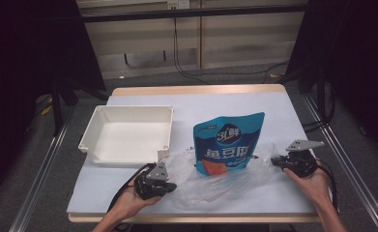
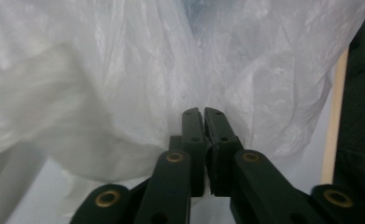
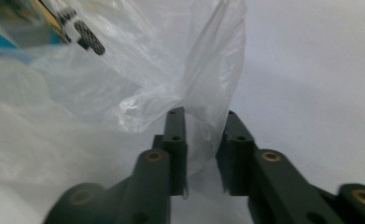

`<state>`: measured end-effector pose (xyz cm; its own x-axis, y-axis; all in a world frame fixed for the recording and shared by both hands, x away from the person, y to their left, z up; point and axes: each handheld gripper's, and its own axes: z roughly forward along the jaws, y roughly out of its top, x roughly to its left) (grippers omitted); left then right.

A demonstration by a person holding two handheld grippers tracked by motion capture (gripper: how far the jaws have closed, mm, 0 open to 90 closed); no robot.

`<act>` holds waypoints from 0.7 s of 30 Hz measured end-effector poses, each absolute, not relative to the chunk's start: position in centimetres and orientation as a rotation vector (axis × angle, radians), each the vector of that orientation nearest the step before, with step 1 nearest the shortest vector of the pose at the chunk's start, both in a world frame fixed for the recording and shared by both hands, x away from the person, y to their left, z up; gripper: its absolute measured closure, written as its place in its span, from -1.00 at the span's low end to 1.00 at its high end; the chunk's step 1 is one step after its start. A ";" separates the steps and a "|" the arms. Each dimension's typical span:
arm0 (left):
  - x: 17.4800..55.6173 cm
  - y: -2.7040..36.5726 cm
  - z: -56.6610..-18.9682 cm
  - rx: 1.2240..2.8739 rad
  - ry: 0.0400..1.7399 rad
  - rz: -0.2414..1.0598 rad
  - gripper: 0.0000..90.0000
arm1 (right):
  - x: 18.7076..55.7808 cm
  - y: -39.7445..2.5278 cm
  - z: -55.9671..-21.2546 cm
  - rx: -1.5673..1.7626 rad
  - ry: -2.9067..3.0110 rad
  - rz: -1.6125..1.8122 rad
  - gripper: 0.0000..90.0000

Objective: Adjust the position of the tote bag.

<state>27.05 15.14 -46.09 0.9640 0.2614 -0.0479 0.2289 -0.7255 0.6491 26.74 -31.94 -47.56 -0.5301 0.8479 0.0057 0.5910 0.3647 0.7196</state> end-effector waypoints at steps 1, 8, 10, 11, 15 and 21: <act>27.0 15.2 -45.9 2.393 0.348 0.064 0.86 | 26.6 -32.1 -47.3 1.255 2.250 0.988 0.57; 26.5 15.4 -44.1 2.278 0.362 0.097 0.41 | 25.2 -32.8 -45.3 1.257 2.152 1.077 0.11; 26.3 15.5 -43.6 2.261 0.363 0.093 0.30 | 24.7 -32.8 -44.6 1.249 2.118 1.093 0.02; 26.3 15.5 -43.2 2.251 0.364 0.100 0.25 | 24.5 -32.8 -44.4 1.234 2.117 1.099 -0.02; 26.0 15.9 -41.7 2.201 0.353 0.111 0.19 | 23.4 -32.7 -43.2 1.211 2.085 1.130 -0.11; 25.9 15.9 -40.3 2.148 0.343 0.136 0.23 | 22.0 -32.6 -41.6 1.172 2.073 1.194 0.11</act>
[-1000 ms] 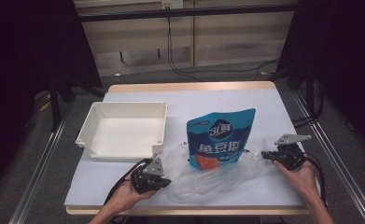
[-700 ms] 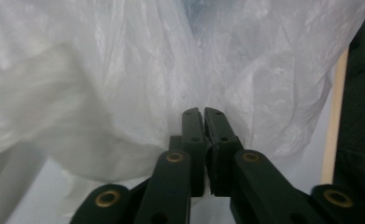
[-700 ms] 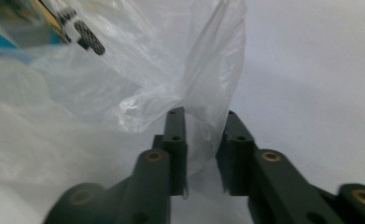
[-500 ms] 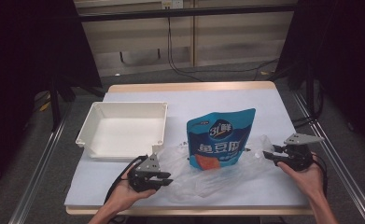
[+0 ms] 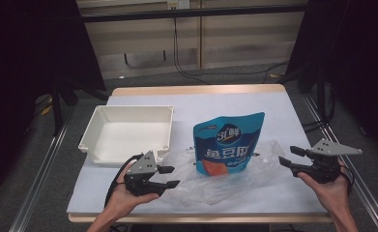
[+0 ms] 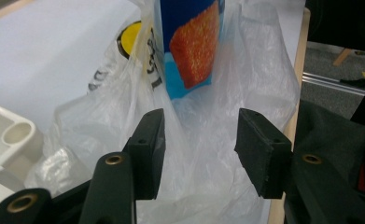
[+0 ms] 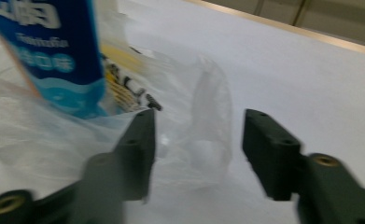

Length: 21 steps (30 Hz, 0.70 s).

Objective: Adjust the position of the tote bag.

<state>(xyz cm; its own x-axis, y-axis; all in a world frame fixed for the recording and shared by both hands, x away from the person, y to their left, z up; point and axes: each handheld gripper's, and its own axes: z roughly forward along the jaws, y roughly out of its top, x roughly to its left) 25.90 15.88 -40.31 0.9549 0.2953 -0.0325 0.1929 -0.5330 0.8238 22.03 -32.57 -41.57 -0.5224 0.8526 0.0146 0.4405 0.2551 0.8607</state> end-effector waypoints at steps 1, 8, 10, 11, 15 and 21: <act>26.0 15.6 -40.2 2.153 0.336 0.133 0.33 | 21.9 -32.3 -41.4 1.150 2.084 1.193 0.20; 28.6 11.8 -41.7 2.264 0.282 0.059 0.89 | 23.8 -28.4 -41.5 1.026 2.280 1.210 1.00; 29.3 11.0 -42.4 2.301 0.268 0.046 0.91 | 24.8 -27.4 -41.8 1.013 2.323 1.187 1.00; 29.5 10.8 -42.7 2.305 0.264 0.036 0.92 | 25.3 -27.0 -42.0 1.012 2.337 1.183 1.00; 30.2 9.7 -43.5 2.351 0.220 0.014 0.97 | 26.4 -25.9 -43.0 1.001 2.389 1.144 1.00; 30.5 9.1 -45.3 2.419 0.251 0.029 1.00 | 27.3 -25.0 -44.6 0.998 2.489 1.082 1.00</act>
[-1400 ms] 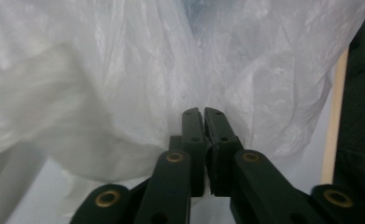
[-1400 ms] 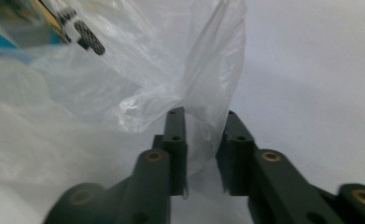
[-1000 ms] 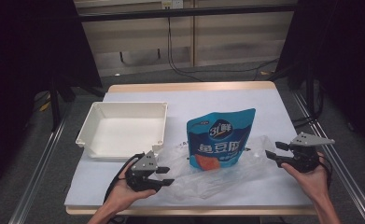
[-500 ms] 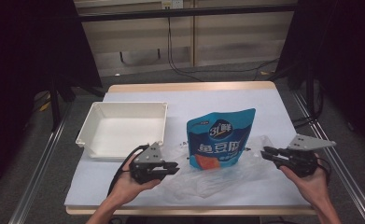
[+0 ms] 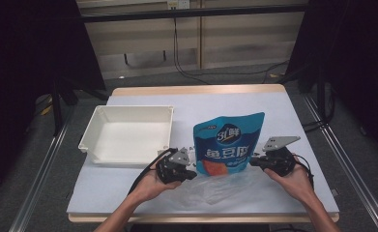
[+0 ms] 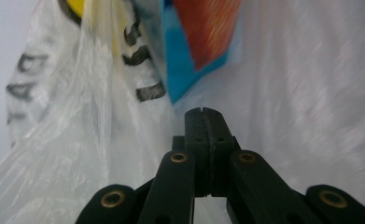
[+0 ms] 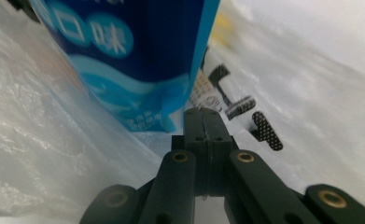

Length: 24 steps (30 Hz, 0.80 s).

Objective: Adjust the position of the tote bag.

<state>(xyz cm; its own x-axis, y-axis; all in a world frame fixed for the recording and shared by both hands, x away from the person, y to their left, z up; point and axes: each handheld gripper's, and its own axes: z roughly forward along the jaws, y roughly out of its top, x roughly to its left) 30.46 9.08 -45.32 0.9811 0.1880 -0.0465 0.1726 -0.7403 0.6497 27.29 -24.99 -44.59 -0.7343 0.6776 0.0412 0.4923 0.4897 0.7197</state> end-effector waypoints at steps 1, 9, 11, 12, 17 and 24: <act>30.5 9.1 -45.5 2.421 0.263 0.025 0.99 | 27.4 -24.9 -45.0 1.006 2.501 1.070 1.00; 30.7 9.0 -46.5 2.502 0.313 0.126 1.00 | 28.0 -24.6 -47.1 1.010 2.560 0.901 1.00; 30.7 9.2 -46.5 2.513 0.316 0.139 1.00 | 27.9 -24.9 -47.1 0.996 2.553 0.873 1.00; 30.6 9.3 -46.4 2.524 0.309 0.152 1.00 | 27.8 -25.2 -47.1 0.992 2.541 0.848 1.00; 30.2 10.8 -46.4 2.551 0.307 0.248 1.00 | 27.3 -26.9 -46.9 1.021 2.510 0.745 1.00; 30.5 13.0 -46.2 2.558 0.348 0.254 1.00 | 27.5 -27.5 -46.8 1.011 2.505 0.698 1.00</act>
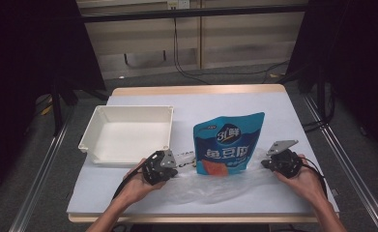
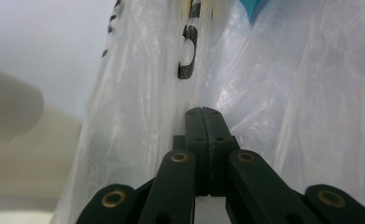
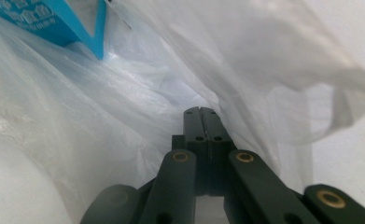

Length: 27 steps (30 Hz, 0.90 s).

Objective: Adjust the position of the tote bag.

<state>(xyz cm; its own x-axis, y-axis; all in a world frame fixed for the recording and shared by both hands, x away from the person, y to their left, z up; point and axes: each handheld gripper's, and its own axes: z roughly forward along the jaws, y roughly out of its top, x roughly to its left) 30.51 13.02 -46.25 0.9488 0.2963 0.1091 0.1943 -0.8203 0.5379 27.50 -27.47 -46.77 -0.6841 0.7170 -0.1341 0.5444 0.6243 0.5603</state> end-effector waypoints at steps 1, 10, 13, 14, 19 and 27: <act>30.5 13.2 -46.3 2.552 0.353 0.248 1.00 | 27.5 -27.5 -46.8 0.994 2.508 0.689 1.00; 30.7 12.8 -46.3 2.547 0.362 0.253 1.00 | 27.5 -28.9 -46.7 1.066 2.481 0.680 1.00; 30.4 12.3 -46.3 2.554 0.320 0.260 1.00 | 27.5 -29.5 -46.8 1.093 2.470 0.700 1.00; 30.6 12.3 -46.2 2.565 0.314 0.257 1.00 | 27.4 -29.7 -46.7 1.115 2.465 0.693 1.00; 30.6 12.9 -46.3 2.550 0.344 0.260 1.00 | 27.3 -29.9 -46.8 1.103 2.453 0.694 1.00; 30.8 13.9 -46.2 2.544 0.338 0.211 1.00 | 27.3 -29.8 -46.9 1.122 2.431 0.693 1.00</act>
<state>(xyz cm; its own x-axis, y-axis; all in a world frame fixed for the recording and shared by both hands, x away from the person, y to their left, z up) 30.81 13.86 -46.23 0.9559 0.2830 0.0792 0.1948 -0.8118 0.5505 27.33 -29.85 -46.89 -0.6127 0.7801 -0.1265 0.5961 0.5612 0.5742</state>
